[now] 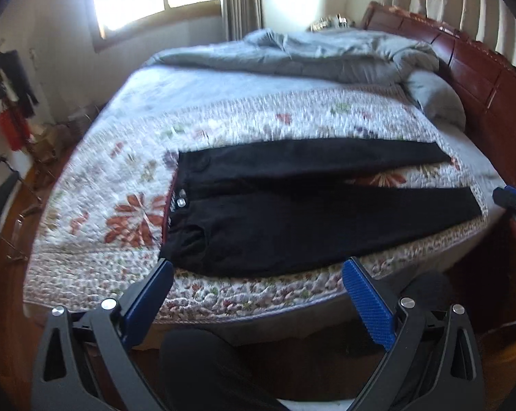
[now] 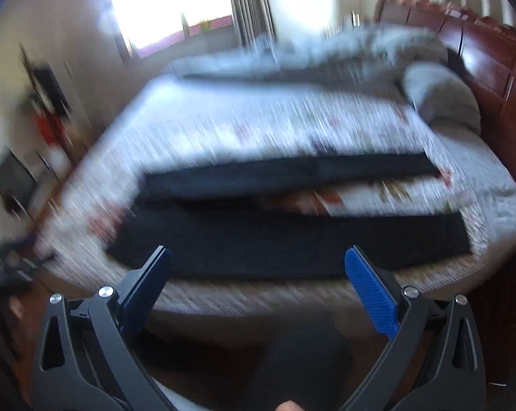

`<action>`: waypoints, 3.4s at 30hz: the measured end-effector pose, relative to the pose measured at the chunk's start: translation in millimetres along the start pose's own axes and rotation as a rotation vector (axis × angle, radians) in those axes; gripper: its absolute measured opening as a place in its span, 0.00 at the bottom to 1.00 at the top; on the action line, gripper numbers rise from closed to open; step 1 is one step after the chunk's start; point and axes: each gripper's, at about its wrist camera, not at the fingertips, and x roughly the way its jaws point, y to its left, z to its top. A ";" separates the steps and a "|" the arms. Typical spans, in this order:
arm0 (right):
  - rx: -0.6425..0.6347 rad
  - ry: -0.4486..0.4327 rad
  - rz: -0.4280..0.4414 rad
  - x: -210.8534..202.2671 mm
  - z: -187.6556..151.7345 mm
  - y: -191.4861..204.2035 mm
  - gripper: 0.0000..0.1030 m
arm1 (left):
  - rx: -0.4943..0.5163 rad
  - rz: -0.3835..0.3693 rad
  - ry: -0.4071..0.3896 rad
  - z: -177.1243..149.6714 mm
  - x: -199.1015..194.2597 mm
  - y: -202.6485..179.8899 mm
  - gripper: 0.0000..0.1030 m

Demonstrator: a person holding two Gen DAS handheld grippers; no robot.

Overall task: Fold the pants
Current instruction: 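Lower the left tool to the waistband while the right tool reaches a trouser leg hem, then close the left gripper on the waistband while the right gripper grasps the leg hem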

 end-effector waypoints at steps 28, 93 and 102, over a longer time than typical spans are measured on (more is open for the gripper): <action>-0.050 0.246 0.067 204.5 58.0 -57.9 0.97 | -0.396 -0.495 0.269 208.2 398.7 285.3 0.95; 0.184 0.452 0.362 369.6 227.7 -437.2 0.15 | -0.192 -0.289 0.285 232.0 366.4 221.5 0.12; 0.015 0.236 0.150 272.0 211.4 -420.5 0.15 | -0.146 -0.297 0.025 224.7 248.8 193.3 0.11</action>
